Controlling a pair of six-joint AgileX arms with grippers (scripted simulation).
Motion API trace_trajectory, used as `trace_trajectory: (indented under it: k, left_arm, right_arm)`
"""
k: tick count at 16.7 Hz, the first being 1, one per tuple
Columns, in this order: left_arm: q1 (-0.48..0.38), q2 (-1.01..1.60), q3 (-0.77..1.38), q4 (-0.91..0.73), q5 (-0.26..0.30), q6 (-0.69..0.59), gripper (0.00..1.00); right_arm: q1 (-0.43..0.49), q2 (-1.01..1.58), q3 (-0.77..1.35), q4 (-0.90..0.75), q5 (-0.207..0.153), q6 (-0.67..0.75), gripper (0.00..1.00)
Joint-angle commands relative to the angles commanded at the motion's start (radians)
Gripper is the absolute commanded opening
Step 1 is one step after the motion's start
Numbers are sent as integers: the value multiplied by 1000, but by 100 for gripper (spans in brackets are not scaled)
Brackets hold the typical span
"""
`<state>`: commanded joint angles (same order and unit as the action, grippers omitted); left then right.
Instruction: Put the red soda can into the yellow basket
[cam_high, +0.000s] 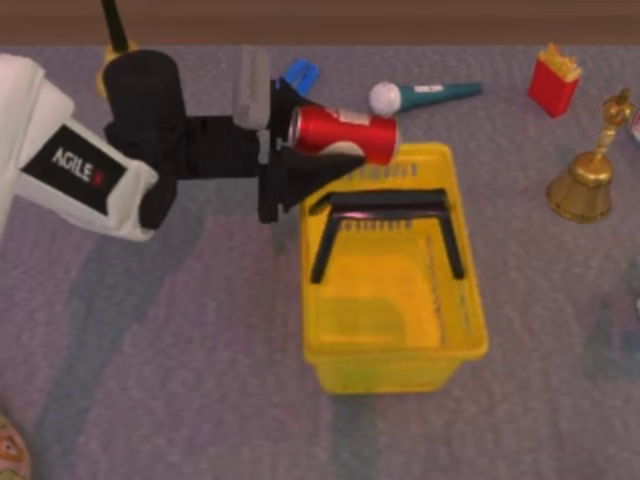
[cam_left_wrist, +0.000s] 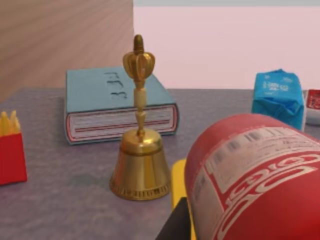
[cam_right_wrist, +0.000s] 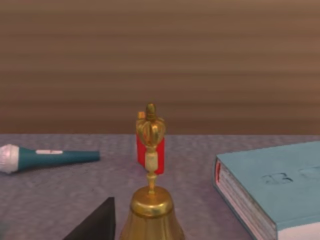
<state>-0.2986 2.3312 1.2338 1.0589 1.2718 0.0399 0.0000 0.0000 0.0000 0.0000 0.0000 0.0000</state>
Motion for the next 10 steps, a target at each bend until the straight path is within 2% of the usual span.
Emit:
trace_trajectory:
  k: [8, 10]
  left_arm:
    - [0, 0, 0, 0, 0, 0, 98]
    - [0, 0, 0, 0, 0, 0, 100]
  right_arm:
    - [0, 0, 0, 0, 0, 0, 100]
    - [0, 0, 0, 0, 0, 0, 100]
